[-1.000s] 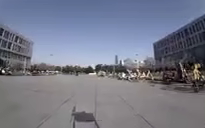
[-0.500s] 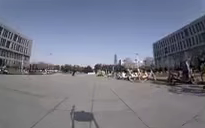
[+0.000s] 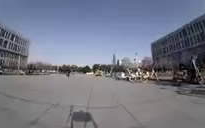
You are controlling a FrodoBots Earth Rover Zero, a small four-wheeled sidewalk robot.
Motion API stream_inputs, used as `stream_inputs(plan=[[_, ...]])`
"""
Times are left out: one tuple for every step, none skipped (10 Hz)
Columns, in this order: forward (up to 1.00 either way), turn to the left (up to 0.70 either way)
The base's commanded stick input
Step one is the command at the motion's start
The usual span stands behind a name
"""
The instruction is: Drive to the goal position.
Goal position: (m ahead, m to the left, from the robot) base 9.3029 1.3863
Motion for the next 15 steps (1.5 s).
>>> stream_inputs(plan=[[1.00, 0.02], [1.00, 0.02], [1.00, 0.02], [1.00, 0.02], [1.00, 0.02], [1.00, 0.02], [1.00, 0.02], [1.00, 0.02], [1.00, 0.02], [1.00, 0.02], [1.00, 0.02], [1.00, 0.02], [1.00, 0.02], [1.00, 0.02], [1.00, 0.02]])
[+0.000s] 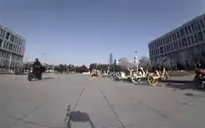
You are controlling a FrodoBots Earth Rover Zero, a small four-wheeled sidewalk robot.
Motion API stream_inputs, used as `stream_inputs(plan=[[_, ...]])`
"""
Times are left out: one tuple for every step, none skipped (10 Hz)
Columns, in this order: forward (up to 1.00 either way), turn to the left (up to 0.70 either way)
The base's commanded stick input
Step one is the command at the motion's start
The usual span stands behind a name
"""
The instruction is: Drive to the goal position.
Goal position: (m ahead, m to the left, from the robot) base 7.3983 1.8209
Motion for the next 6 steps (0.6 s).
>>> stream_inputs(plan=[[1.00, 0.02], [1.00, 0.02], [1.00, 0.02], [1.00, 0.02], [1.00, 0.02], [1.00, 0.02]])
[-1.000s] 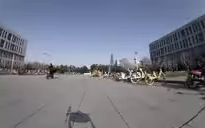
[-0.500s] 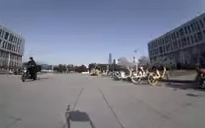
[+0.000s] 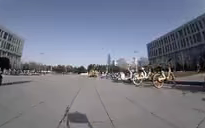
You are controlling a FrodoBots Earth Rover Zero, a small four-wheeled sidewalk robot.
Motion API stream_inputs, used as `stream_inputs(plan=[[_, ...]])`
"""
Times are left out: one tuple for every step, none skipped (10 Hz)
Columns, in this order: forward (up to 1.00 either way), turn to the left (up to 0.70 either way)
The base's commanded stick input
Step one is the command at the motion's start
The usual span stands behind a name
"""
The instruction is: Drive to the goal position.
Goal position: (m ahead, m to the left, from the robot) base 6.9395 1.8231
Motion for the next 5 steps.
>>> stream_inputs(plan=[[1.00, 0.02], [1.00, 0.02], [1.00, 0.02], [1.00, 0.02], [1.00, 0.02]])
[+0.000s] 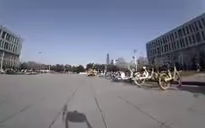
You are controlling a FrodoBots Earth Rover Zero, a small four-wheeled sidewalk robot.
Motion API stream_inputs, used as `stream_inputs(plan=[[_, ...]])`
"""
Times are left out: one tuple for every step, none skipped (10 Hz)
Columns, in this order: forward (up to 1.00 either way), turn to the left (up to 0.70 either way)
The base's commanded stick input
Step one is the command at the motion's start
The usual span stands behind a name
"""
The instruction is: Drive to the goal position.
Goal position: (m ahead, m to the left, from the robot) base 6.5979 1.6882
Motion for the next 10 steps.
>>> stream_inputs(plan=[[1.00, 0.08], [1.00, 0.23], [1.00, 0.38], [1.00, 0.42], [1.00, 0.42], [1.00, 0.42], [1.00, 0.42], [1.00, 0.42], [1.00, 0.42], [1.00, 0.42]])
